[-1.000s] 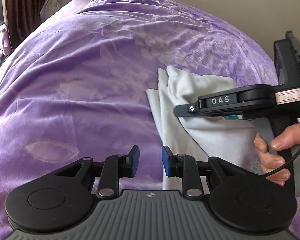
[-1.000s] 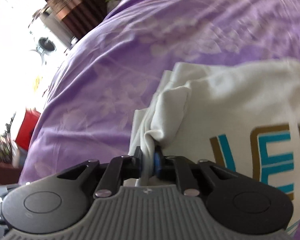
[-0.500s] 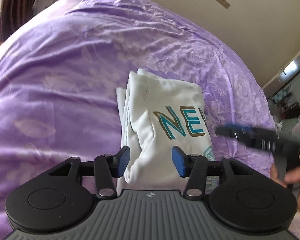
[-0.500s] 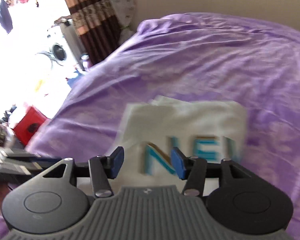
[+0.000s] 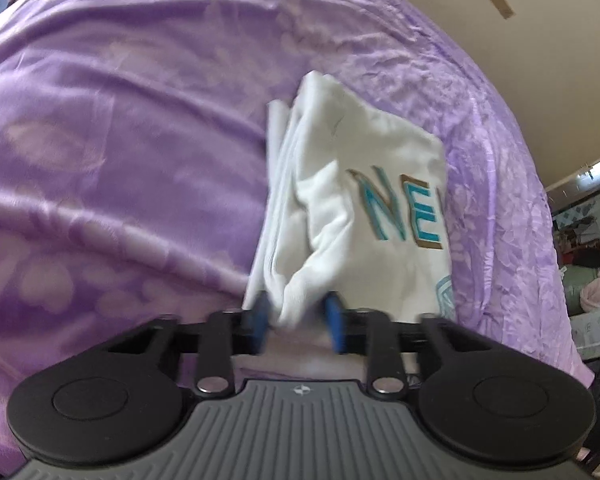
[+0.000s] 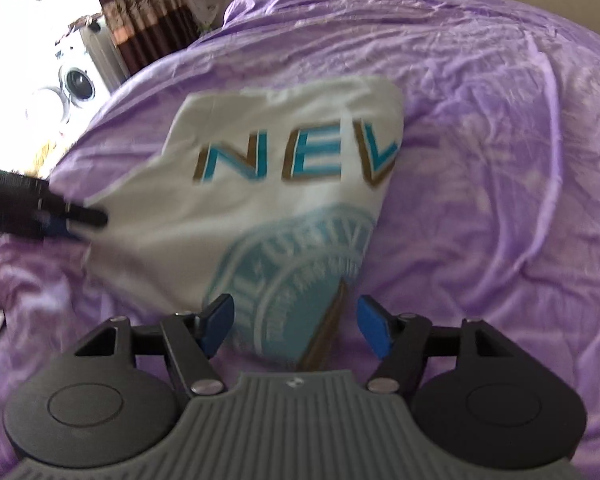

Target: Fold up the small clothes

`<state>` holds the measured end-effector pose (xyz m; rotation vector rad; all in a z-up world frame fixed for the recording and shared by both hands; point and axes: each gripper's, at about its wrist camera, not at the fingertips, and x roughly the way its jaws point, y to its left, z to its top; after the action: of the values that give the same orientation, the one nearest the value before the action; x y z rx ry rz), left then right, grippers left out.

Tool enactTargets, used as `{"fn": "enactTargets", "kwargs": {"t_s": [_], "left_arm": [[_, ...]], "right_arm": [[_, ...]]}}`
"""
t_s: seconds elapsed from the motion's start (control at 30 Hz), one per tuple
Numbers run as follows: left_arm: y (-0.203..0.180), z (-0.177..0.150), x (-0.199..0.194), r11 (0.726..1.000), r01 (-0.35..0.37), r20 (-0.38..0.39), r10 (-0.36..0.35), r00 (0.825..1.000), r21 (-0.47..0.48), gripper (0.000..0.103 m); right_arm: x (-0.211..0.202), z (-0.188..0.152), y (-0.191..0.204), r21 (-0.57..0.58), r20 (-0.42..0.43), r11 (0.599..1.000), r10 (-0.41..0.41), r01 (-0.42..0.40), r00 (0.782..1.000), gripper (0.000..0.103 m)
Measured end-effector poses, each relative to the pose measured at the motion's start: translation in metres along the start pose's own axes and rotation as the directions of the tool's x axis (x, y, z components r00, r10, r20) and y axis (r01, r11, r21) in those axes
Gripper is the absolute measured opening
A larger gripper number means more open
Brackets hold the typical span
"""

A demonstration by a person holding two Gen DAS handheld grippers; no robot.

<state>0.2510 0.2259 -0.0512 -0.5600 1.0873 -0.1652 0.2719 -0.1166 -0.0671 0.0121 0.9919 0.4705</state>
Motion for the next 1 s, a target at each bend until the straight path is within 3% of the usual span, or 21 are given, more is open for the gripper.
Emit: {"fn": "enactTargets", "kwargs": {"t_s": [0.03, 0.17, 0.27, 0.37, 0.43, 0.53, 0.63, 0.87, 0.97, 1.0], "left_arm": [[-0.005, 0.000, -0.004, 1.000, 0.007, 0.020, -0.007, 1.000, 0.017, 0.016], [-0.026, 0.004, -0.030, 0.996, 0.068, 0.102, -0.073, 0.992, 0.058, 0.013], [-0.039, 0.005, -0.050, 0.990, 0.117, 0.138, -0.127, 0.982, 0.077, 0.011], [-0.041, 0.002, -0.051, 0.992, 0.082, 0.122, -0.094, 0.988, 0.100, 0.011], [-0.030, -0.006, -0.036, 0.995, 0.017, 0.086, -0.026, 0.996, 0.095, 0.010], [-0.007, -0.016, -0.009, 0.994, -0.064, 0.032, 0.061, 0.998, 0.084, 0.010], [0.002, -0.021, 0.012, 0.983, -0.130, -0.005, 0.132, 0.991, 0.127, 0.010], [-0.002, -0.027, 0.025, 0.959, -0.203, -0.039, 0.214, 0.976, 0.197, 0.011], [-0.004, -0.028, 0.023, 0.949, -0.225, -0.059, 0.244, 0.968, 0.222, 0.017], [-0.003, -0.027, 0.020, 0.950, -0.229, -0.073, 0.249, 0.966, 0.211, 0.024]], "right_arm": [[0.002, -0.006, 0.003, -0.014, -0.011, 1.000, 0.000, -0.001, 1.000, 0.068], [0.013, -0.018, 0.016, -0.077, -0.031, 0.997, -0.019, 0.017, 0.999, 0.070], [0.022, -0.019, 0.015, -0.072, -0.025, 0.996, -0.061, 0.059, 0.998, 0.063], [0.023, -0.018, 0.004, -0.029, -0.035, 0.998, -0.064, 0.063, 0.997, 0.046], [0.019, -0.020, -0.003, -0.006, -0.040, 0.998, -0.069, 0.069, 0.997, 0.018], [0.021, -0.026, -0.012, 0.009, -0.078, 0.997, -0.073, 0.074, 0.994, 0.001], [0.028, -0.034, -0.014, 0.012, -0.095, 0.998, -0.063, 0.064, 0.994, 0.000], [0.042, -0.041, -0.020, 0.019, -0.132, 0.998, -0.051, 0.053, 0.990, 0.000], [0.040, -0.042, -0.019, 0.008, -0.142, 0.998, -0.056, 0.058, 0.988, 0.000], [0.040, -0.042, -0.018, 0.003, -0.153, 0.998, -0.060, 0.061, 0.986, 0.000]]}}
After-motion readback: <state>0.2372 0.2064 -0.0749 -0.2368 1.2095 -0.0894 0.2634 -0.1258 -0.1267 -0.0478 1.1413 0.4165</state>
